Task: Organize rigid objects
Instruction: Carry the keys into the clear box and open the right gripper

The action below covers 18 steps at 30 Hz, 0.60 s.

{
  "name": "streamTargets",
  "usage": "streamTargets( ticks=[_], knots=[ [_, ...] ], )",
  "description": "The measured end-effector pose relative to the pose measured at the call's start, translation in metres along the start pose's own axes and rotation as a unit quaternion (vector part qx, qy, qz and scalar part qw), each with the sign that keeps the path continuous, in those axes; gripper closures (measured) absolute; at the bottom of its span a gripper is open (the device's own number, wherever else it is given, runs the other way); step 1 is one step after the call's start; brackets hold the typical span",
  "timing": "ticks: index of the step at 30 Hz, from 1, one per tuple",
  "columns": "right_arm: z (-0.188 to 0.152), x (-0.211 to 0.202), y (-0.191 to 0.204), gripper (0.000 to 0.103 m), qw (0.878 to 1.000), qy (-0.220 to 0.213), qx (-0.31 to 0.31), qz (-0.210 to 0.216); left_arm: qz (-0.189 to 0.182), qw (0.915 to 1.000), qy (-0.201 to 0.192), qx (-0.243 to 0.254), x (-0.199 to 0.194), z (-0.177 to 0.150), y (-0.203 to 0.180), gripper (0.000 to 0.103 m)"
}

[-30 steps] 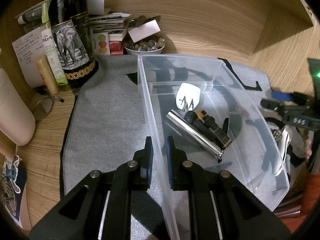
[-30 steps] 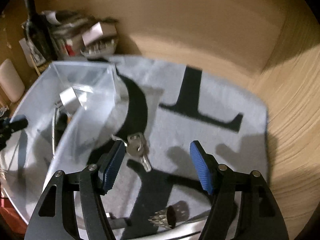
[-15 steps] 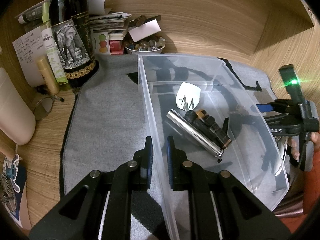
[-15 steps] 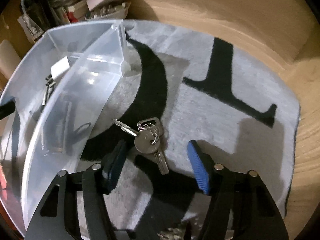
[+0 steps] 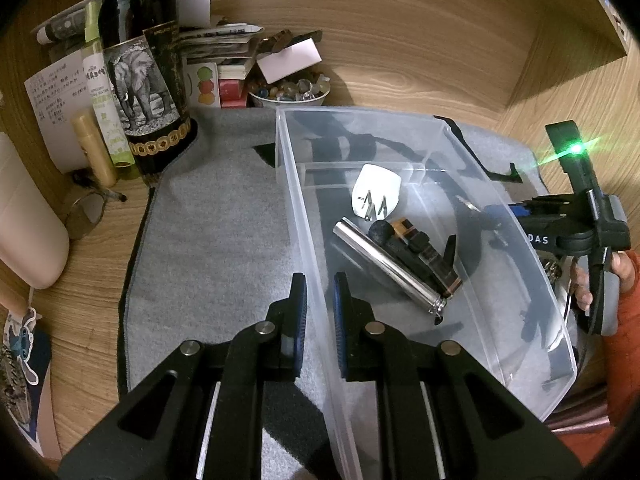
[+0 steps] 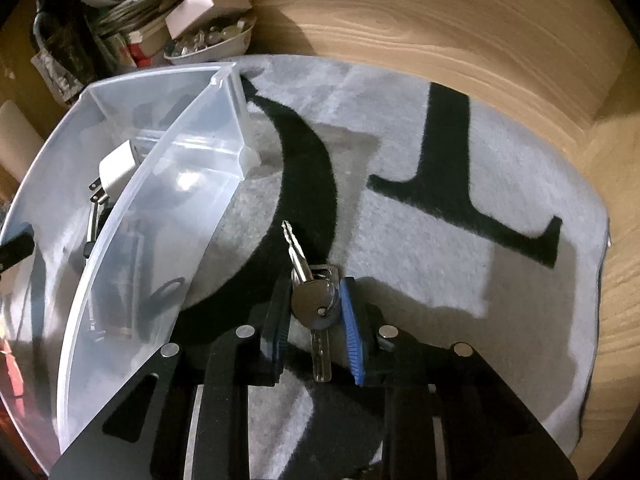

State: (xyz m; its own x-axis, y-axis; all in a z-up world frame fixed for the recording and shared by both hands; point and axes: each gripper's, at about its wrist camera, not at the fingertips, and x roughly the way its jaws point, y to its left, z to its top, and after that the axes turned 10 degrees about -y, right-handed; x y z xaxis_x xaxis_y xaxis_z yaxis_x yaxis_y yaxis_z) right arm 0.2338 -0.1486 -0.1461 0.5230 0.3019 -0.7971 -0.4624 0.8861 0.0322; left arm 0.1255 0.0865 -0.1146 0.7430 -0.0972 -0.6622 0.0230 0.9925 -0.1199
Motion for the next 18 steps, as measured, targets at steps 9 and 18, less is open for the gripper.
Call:
streamTargets(
  ticks=[9, 18],
  knots=[
    [-0.003, -0.053, 0.007, 0.081, 0.998, -0.069, 0.001, -0.012, 0.001, 1.0, -0.003, 0.001, 0.0, 0.001, -0.001, 0.09],
    [0.022, -0.096, 0.021, 0.081, 0.989, -0.147, -0.009, -0.001, -0.002, 1.0, -0.005, -0.002, -0.001, 0.001, 0.0, 0.091]
  ],
)
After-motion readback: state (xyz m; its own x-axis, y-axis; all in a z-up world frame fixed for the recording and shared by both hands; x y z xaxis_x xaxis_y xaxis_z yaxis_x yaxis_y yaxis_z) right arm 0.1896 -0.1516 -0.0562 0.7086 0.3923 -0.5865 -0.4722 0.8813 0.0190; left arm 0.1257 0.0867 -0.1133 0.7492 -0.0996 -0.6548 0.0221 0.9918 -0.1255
